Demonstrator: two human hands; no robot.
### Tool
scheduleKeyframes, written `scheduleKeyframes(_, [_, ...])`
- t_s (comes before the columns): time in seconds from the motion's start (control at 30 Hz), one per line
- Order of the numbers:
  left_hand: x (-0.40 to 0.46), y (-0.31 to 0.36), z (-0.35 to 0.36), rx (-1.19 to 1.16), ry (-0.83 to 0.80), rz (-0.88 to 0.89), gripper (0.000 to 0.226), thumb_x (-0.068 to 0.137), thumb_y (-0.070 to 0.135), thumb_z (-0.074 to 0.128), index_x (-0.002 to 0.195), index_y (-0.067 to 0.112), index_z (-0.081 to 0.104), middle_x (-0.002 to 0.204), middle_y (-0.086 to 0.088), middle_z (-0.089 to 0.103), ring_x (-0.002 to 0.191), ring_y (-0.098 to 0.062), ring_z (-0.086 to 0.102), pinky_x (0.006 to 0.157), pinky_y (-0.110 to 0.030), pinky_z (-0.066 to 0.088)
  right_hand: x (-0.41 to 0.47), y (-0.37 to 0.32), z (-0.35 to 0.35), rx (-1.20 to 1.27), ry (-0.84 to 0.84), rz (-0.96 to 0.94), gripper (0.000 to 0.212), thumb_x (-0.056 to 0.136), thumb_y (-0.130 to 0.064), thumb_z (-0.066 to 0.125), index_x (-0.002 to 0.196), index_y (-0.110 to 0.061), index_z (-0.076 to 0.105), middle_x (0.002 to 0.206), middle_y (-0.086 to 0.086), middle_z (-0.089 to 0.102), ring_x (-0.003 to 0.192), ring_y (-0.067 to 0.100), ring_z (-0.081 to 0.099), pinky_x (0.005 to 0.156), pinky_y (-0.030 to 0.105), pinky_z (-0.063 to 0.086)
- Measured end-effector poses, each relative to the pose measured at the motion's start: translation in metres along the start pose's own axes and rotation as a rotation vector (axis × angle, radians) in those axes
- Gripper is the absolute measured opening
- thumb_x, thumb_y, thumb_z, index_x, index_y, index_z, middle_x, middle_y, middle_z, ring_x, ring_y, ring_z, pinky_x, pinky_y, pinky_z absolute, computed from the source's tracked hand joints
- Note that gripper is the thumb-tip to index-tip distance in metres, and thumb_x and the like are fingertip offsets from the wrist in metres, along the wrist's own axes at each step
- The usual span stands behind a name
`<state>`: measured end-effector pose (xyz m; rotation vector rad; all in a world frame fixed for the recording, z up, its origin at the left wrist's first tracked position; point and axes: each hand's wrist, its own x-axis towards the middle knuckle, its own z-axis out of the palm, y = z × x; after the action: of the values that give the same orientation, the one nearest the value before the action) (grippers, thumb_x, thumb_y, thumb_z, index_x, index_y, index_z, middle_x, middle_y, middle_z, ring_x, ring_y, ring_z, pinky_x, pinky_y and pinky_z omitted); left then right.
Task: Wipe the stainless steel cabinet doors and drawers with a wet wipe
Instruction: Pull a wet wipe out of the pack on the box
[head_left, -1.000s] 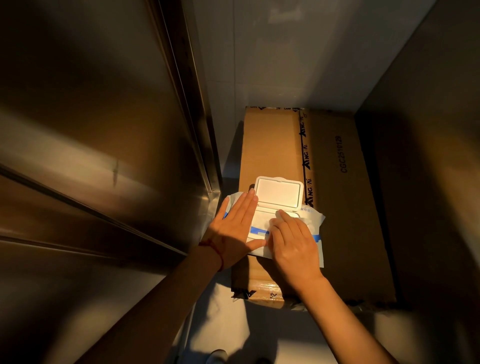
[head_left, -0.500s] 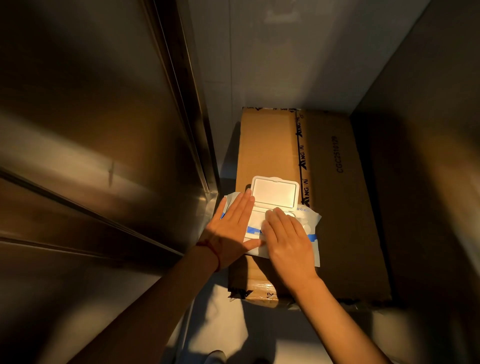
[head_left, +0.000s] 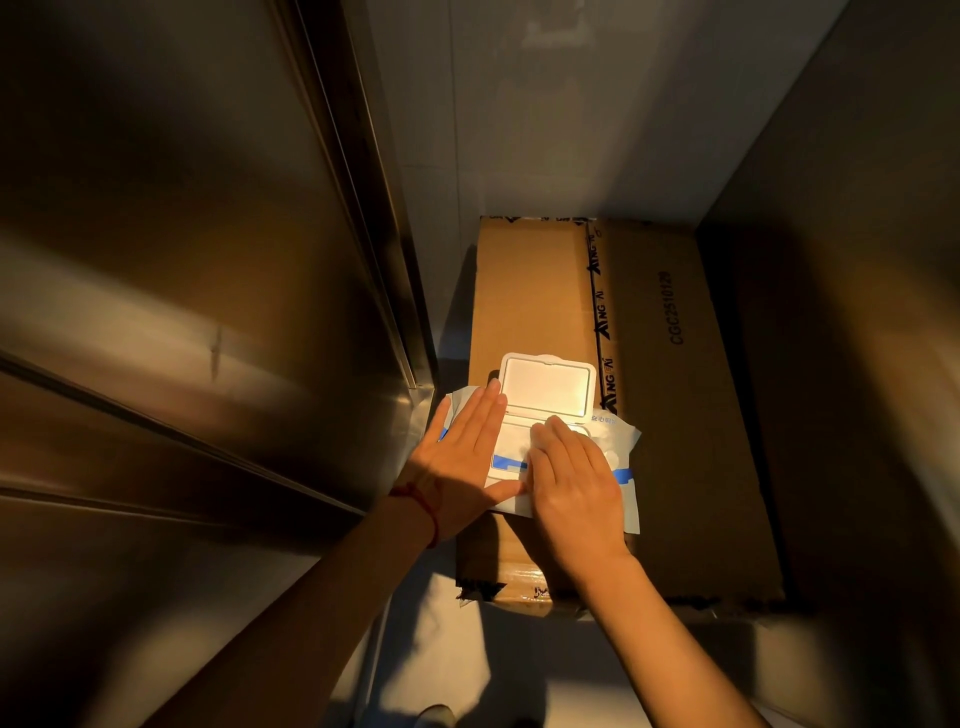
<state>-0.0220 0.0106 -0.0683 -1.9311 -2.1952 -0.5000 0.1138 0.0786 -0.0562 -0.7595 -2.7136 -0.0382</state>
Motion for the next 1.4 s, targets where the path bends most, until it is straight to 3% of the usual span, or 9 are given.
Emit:
scheduleKeyframes(0.3, [0.0, -0.001, 0.002, -0.024, -0.037, -0.013, 0.08, 0.053, 0.04, 0.088, 0.11, -0.011, 0.063, 0.115, -0.028, 0.061, 0.103, -0.041, 0.062, 0.075, -0.064, 0.048, -0.001, 0.001, 0.002, 0.016, 0.086, 0.077, 0.047, 0.04, -0.016, 0.095, 0.077, 0.002, 0.072, 0.093, 0.021, 0.071, 0.088, 0.034, 0.07, 0.072, 0.044, 0.055])
scheduleKeyframes(0.53, [0.0, -0.001, 0.001, -0.035, -0.003, 0.018, 0.076, 0.05, 0.036, 0.09, 0.104, -0.012, 0.066, 0.11, -0.028, 0.064, 0.098, -0.041, 0.064, 0.069, -0.063, 0.051, -0.003, 0.004, 0.001, -0.007, 0.008, 0.04, 0.057, 0.042, -0.02, 0.095, 0.09, 0.0, 0.073, 0.102, 0.019, 0.07, 0.095, 0.032, 0.068, 0.076, 0.043, 0.055])
scheduleKeyframes(0.73, [0.0, -0.001, -0.001, -0.029, 0.008, 0.04, 0.073, 0.052, 0.035, 0.089, 0.103, -0.012, 0.066, 0.109, -0.029, 0.064, 0.098, -0.042, 0.064, 0.068, -0.063, 0.052, 0.004, 0.0, 0.0, 0.006, -0.029, 0.037, 0.053, 0.037, -0.021, 0.096, 0.082, -0.004, 0.073, 0.102, 0.017, 0.07, 0.096, 0.032, 0.068, 0.078, 0.041, 0.055])
scheduleKeyframes(1.4, [0.0, -0.001, -0.001, -0.028, 0.037, 0.049, 0.071, 0.052, 0.035, 0.088, 0.101, -0.012, 0.067, 0.106, -0.028, 0.065, 0.095, -0.041, 0.065, 0.067, -0.061, 0.053, -0.008, 0.006, 0.001, 0.037, 0.152, -0.088, 0.043, 0.046, -0.016, 0.093, 0.081, 0.001, 0.074, 0.093, 0.019, 0.071, 0.093, 0.033, 0.068, 0.084, 0.048, 0.049])
